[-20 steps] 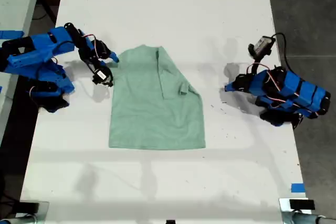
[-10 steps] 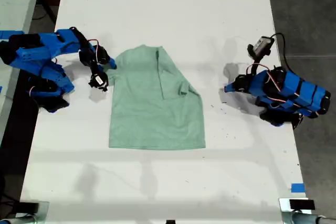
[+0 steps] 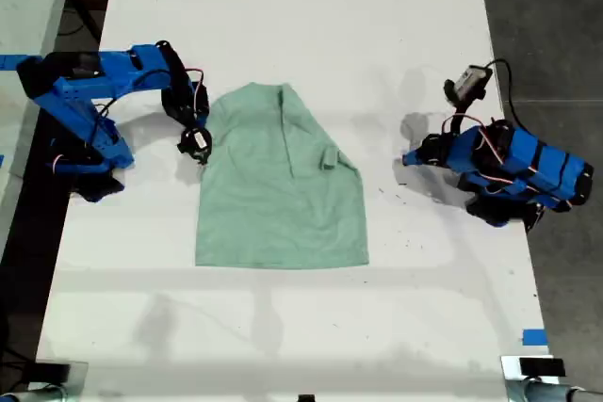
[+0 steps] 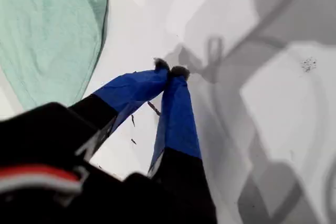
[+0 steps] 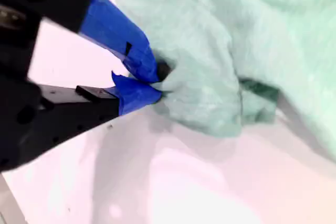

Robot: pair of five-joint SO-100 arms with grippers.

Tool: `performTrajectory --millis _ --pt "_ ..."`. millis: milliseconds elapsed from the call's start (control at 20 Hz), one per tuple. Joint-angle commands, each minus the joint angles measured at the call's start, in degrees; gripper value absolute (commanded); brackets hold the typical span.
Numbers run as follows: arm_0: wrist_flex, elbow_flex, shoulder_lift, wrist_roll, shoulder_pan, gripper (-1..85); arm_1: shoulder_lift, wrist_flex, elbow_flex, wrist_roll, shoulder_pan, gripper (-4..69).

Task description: Fold t shirt

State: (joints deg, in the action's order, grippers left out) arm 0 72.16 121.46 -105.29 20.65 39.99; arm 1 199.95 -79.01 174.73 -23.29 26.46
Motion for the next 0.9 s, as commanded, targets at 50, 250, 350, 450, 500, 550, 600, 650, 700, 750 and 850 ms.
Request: performTrajectory --millis 50,250,350,450,500,550,600,650,700,750,850 --pt "10.5 -22.9 2.5 0.6 -4.9 -0.3 0.7 1.8 2.9 -0.4 0.4 1.0" --pt "13.6 -43.6 13.5 1.1 -10.3 -0.3 0.7 1.8 2.9 -0.6 0.6 1.0" --pt "14.1 -55.2 21.6 1.2 -14.0 -0.3 0.7 1.8 2.9 -0.7 0.7 1.0" --pt "14.1 -66.0 29.8 1.3 -17.5 -0.3 0.7 1.8 2.9 -0.9 0.7 1.0" --pt "11.9 -66.3 31.0 1.3 -18.8 -0.3 0.7 1.8 2.9 -1.0 0.7 1.0" --pt "10.4 -66.2 32.3 1.3 -20.1 0.7 0.7 1.8 2.9 -1.1 0.7 1.0" --pt "8.9 -66.2 33.4 1.3 -21.6 5.8 0.7 1.8 2.9 -1.1 0.8 1.0" --pt "8.1 -66.3 34.0 1.6 -23.2 22.9 0.7 1.8 2.9 -1.1 0.8 1.0" --pt "8.2 -66.3 33.8 1.9 -23.9 30.2 0.7 1.8 2.9 -1.2 1.0 1.0" --pt "9.8 -66.2 32.3 1.8 -23.6 30.9 0.7 1.9 2.9 -1.3 1.1 1.0" --pt "14.1 -65.9 26.7 1.1 -21.1 27.5 0.7 1.9 2.9 -1.5 1.1 1.0"
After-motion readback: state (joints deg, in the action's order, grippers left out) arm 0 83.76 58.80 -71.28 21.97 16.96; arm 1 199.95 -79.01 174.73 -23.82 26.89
